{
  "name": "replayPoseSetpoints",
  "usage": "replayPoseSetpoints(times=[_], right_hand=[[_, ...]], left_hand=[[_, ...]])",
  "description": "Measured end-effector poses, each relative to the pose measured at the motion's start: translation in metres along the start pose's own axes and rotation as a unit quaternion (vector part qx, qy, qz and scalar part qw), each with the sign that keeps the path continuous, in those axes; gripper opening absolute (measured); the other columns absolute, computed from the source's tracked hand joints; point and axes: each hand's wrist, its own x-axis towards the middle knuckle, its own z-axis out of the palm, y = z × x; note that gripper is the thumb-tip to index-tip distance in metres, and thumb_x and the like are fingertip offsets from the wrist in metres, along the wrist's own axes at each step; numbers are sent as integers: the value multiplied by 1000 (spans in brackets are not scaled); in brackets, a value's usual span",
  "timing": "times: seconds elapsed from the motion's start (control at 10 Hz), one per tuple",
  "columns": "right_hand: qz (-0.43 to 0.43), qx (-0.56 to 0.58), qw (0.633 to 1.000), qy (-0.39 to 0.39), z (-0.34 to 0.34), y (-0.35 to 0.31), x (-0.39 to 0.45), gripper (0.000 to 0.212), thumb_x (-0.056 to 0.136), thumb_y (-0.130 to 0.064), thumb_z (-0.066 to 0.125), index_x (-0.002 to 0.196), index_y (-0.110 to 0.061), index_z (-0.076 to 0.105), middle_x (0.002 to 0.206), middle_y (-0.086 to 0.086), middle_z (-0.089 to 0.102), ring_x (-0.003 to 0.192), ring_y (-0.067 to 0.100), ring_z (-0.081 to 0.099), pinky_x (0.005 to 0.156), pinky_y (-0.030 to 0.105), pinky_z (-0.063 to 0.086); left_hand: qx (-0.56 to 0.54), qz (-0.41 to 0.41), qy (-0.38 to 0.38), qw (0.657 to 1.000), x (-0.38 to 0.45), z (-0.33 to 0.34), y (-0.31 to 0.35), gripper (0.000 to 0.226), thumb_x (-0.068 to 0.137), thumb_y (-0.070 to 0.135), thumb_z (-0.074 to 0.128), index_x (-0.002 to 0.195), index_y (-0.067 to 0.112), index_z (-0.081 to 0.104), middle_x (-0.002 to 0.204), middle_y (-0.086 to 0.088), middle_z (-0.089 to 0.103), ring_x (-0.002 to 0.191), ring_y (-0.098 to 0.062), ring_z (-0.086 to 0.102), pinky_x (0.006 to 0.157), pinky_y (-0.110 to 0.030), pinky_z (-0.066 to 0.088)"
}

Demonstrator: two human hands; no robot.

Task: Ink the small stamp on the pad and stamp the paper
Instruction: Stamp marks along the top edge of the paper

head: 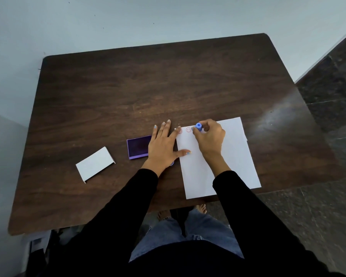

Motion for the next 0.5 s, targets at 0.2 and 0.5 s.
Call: replayPoseSetpoints(times=[0.2, 0.5], right_hand=[[17, 12, 1000, 5, 0, 1, 1, 20, 77, -21, 76, 91, -11, 68, 94, 8, 71, 77, 13, 59, 65, 17, 47], [-30, -39, 999, 8, 4, 6, -1, 22, 80, -26, 72, 95, -10, 66, 100, 8, 68, 92, 19, 57, 74, 25, 45]], left_hand=[[-4, -2, -5, 1000, 0, -1, 1, 83, 77, 69, 52, 145, 30, 25, 160, -8, 6, 148, -25, 4, 118, -42, -7], [-4, -4, -7, 1000, 0, 0, 0, 83, 77, 69, 53, 145, 30, 25, 160, -8, 7, 148, -25, 4, 118, -43, -6]])
